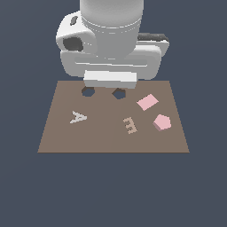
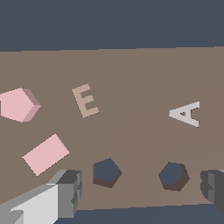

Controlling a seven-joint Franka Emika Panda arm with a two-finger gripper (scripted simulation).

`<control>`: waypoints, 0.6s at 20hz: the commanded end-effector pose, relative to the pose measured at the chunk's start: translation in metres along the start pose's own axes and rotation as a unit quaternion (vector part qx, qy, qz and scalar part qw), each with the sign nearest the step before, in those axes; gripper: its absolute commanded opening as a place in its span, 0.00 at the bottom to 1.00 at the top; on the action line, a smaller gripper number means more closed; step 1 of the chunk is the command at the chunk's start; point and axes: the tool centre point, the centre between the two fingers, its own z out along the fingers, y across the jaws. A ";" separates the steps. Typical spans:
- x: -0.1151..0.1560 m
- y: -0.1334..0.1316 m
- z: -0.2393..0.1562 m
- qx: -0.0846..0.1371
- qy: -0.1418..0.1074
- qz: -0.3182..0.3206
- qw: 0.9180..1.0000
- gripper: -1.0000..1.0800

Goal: Insert a designated object into the corresponding slot on a board.

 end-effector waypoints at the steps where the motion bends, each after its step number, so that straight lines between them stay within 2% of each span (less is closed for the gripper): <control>1: 0.000 0.000 0.000 0.000 0.000 0.000 1.000 0.96; 6: 0.003 -0.010 0.006 0.001 0.001 0.000 1.000 0.96; 12: 0.012 -0.044 0.028 0.003 0.003 0.001 1.000 0.96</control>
